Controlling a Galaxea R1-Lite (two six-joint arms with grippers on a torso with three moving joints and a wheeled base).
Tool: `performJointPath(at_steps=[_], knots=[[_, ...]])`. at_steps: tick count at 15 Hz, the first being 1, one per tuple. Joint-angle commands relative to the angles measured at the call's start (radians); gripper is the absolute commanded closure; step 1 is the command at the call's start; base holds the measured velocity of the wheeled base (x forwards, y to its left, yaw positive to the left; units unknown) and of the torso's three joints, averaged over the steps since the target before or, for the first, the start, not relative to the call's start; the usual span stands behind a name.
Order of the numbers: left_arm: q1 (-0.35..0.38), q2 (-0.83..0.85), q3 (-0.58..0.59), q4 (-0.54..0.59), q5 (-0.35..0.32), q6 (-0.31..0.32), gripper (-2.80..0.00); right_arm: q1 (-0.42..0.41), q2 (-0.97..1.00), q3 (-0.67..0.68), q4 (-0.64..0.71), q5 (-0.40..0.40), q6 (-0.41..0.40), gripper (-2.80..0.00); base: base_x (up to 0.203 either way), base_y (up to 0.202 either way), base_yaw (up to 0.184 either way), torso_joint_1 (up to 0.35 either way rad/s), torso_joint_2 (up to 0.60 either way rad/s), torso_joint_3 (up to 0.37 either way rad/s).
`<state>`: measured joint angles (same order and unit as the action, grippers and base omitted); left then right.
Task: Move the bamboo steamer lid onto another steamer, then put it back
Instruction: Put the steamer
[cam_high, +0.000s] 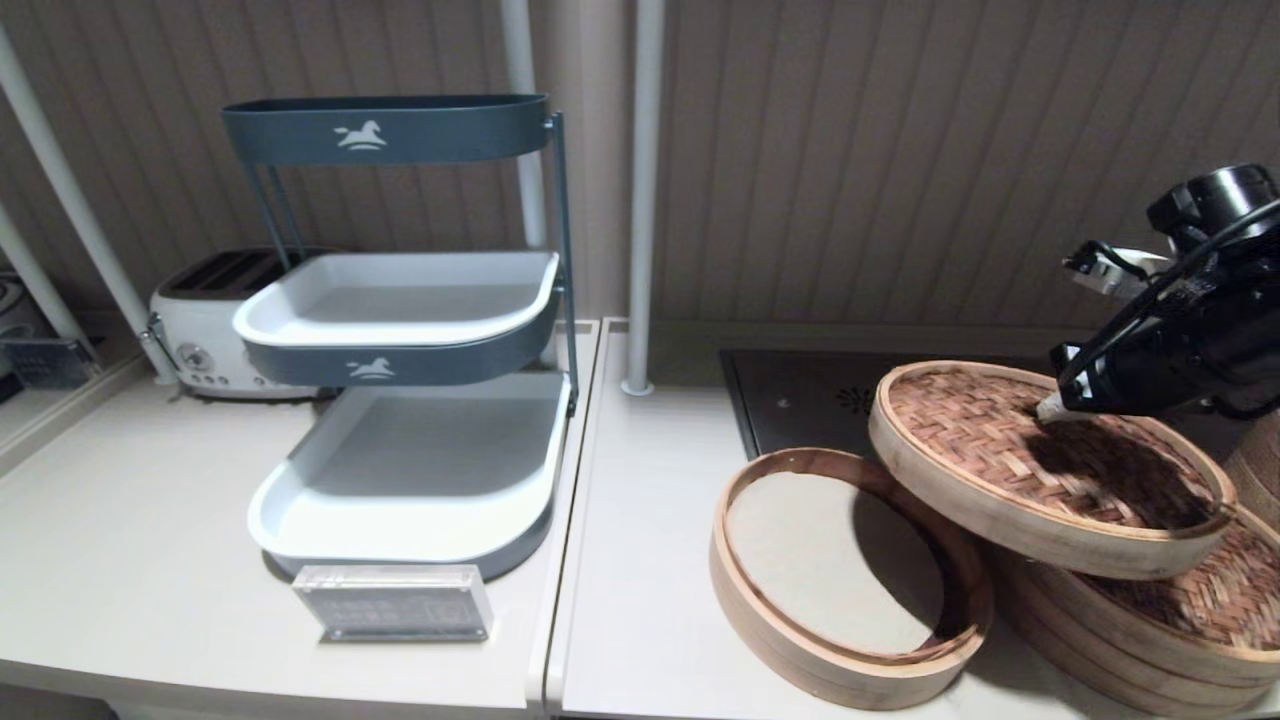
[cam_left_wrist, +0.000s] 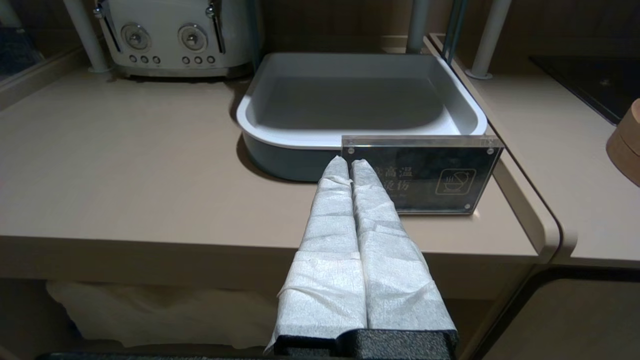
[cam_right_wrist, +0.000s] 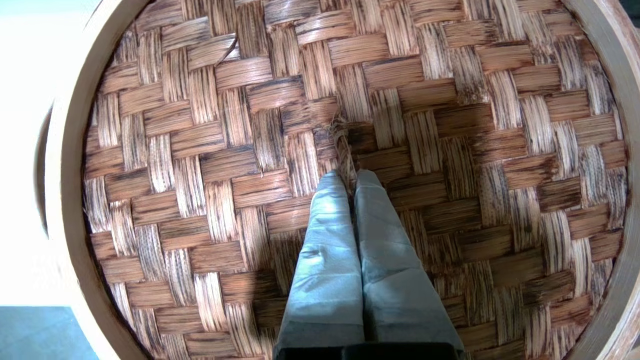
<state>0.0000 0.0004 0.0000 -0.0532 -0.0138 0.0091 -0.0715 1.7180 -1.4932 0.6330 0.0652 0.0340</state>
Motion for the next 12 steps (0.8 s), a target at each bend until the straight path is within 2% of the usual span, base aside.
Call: performJointPath(at_steps=[1, 4, 7, 12], knots=[[0.000, -0.002, 0.028, 0.000, 0.000, 0.000, 0.00, 0.058, -0.010, 0.001, 0.003, -0.016, 0.006, 0.00, 0.000, 0.000, 0.000, 0.000, 0.00, 0.000], [0.000, -0.002, 0.028, 0.000, 0.000, 0.000, 0.00, 0.150, -0.001, 0.001, -0.001, -0.061, 0.055, 0.00, 0.000, 0.000, 0.000, 0.000, 0.00, 0.000], [0.000, -0.002, 0.028, 0.000, 0.000, 0.000, 0.00, 0.211, 0.026, -0.011, -0.003, -0.065, 0.089, 0.00, 0.000, 0.000, 0.000, 0.000, 0.00, 0.000], [0.000, -0.002, 0.028, -0.001, 0.000, 0.000, 0.00, 0.246, 0.070, -0.034, -0.004, -0.067, 0.126, 0.00, 0.000, 0.000, 0.000, 0.000, 0.00, 0.000]])
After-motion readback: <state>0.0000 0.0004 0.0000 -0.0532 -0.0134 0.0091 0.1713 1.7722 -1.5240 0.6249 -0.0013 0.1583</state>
